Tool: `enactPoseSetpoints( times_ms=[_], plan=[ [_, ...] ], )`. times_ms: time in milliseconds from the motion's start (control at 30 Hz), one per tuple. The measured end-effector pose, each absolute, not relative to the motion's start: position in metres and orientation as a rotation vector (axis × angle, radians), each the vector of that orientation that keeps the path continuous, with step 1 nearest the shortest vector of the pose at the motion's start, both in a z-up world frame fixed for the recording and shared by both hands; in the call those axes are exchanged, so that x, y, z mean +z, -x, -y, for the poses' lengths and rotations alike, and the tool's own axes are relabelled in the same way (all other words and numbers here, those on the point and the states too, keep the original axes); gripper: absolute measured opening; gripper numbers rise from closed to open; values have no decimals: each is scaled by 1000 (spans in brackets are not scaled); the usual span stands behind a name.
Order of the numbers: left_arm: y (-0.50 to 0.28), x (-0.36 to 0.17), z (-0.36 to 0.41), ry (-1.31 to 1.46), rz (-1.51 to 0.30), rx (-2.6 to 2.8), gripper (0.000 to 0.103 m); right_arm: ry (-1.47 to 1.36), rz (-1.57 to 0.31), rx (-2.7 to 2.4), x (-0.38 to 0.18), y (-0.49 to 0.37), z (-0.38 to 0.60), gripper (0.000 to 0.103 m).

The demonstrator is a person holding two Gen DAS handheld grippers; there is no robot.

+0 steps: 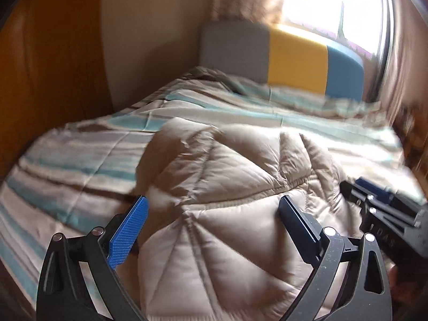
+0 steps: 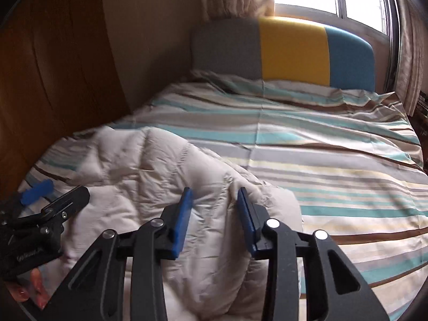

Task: Fold large clothes
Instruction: 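Lower the rolled jacket onto the bed and open both grippers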

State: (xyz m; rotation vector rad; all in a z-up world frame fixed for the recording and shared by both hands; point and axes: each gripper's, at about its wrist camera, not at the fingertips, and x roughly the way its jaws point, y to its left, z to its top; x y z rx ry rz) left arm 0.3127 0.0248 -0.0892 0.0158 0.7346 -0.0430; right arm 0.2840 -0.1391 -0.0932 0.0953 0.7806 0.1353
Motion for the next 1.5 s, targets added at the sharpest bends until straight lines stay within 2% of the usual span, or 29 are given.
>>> enactPoseSetpoints(
  times_ms=[100,300,400,667,767,833,967,1033,1367,1500],
  plan=[
    [-331,-117,-19,14,-795,-81,98,-118,-792,128,-119,-287,146,33],
    [-337,-139,-12,-19,-744,-45,100,-138,-775,140,-146,-291,153,34],
    [-349,-148,-18,16,-784,-67,100,-142,-765,142,-156,-297,155,34],
    [-341,-142,-15,12,-789,-59,100,-91,-773,134,-151,-296,152,37],
    [-320,-130,-18,38,-768,-56,100,-45,-745,129,-139,-279,148,50],
    [-301,-123,-22,53,-742,-50,100,-53,-721,112,-131,-265,150,70],
    [-259,-115,-29,65,-686,-18,100,-81,-704,98,-119,-234,153,71],
    [-243,-113,-32,69,-676,0,100,-104,-699,107,-113,-216,153,80],
    [-175,-109,-54,103,-726,73,100,-137,-691,122,-96,-136,148,101],
    [-140,-97,-59,71,-670,118,100,-146,-690,136,-88,-105,147,101]
  ],
)
